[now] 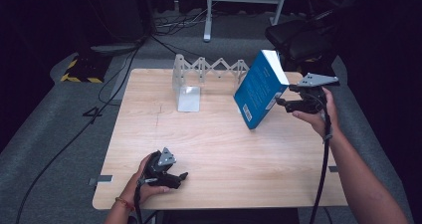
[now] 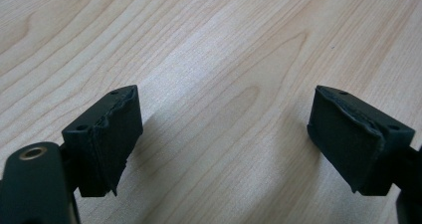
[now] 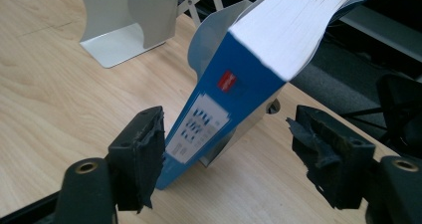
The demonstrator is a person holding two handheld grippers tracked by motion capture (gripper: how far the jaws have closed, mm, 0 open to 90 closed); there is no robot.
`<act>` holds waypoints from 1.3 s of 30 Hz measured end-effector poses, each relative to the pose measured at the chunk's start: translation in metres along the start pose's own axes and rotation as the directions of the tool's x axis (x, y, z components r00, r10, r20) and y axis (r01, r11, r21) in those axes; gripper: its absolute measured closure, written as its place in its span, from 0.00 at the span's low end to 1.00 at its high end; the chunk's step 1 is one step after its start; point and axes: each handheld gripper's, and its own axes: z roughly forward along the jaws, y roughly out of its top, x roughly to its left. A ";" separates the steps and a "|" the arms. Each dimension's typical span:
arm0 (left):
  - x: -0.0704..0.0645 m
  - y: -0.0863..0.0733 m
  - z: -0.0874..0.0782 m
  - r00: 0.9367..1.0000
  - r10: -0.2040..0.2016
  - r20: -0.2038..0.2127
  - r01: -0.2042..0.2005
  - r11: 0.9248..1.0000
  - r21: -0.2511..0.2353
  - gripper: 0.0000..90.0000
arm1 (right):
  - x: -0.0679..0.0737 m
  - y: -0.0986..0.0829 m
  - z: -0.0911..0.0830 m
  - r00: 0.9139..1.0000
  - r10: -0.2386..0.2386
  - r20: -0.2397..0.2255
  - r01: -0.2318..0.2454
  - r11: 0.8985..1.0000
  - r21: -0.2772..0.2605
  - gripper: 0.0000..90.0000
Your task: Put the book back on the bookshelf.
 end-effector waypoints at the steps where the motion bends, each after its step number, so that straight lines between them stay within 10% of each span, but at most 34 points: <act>1: 0.000 0.000 0.000 1.000 0.002 -0.001 -0.002 1.000 0.000 0.16 | 0.000 -0.002 -0.001 1.000 -0.006 -0.008 0.006 1.000 0.004 0.33; 19: 0.000 0.000 0.000 1.000 -0.001 -0.003 0.001 1.000 -0.001 0.16 | 0.015 -0.067 -0.014 0.997 -0.080 -0.007 0.080 0.994 0.075 0.33; 39: -0.001 0.000 -0.001 1.000 -0.002 -0.008 0.002 1.000 0.001 0.17 | 0.014 -0.179 -0.028 0.999 -0.001 -0.048 0.008 0.989 0.145 0.33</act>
